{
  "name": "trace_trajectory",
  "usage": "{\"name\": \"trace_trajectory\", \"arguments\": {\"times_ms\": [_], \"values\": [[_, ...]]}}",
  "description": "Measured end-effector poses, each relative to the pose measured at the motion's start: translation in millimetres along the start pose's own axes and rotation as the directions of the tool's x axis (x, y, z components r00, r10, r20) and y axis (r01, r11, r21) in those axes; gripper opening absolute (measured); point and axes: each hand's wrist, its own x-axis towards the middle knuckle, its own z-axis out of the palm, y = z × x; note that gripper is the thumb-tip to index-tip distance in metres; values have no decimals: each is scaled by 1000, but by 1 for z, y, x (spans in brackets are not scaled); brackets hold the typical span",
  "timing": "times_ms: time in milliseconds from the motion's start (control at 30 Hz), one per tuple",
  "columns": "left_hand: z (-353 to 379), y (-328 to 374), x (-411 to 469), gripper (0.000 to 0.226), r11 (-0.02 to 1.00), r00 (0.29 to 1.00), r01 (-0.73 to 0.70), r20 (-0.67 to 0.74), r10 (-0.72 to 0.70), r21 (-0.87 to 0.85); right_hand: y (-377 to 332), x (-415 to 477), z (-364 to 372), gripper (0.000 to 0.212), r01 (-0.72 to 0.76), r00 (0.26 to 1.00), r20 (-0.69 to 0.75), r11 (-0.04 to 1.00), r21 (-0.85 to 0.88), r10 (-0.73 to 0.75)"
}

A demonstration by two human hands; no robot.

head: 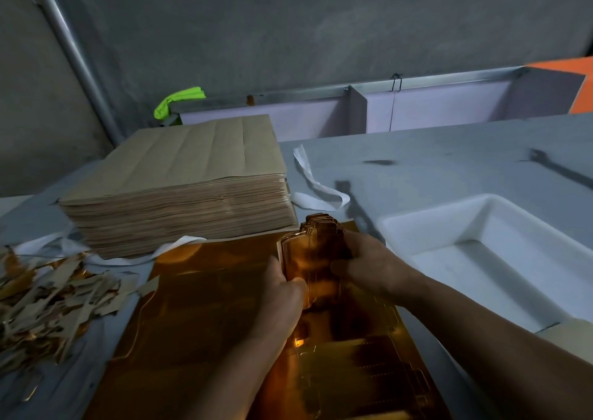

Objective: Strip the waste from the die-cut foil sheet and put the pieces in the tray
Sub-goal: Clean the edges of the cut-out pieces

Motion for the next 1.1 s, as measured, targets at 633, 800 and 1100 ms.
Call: {"name": "trace_trajectory", "arguments": {"times_ms": [633,800,1100], "values": [[5,4,-13,56,996,999,-30,20,32,-86,1,2,0,53,-5,999,35,998,62,2],[9,3,-11,47,995,1000,-9,17,10,-103,1,1,1,58,3,998,66,998,55,-7],[10,-2,-6,38,995,995,-96,9,97,-35,4,2,0,50,57,998,-21,998,32,-56]]}}
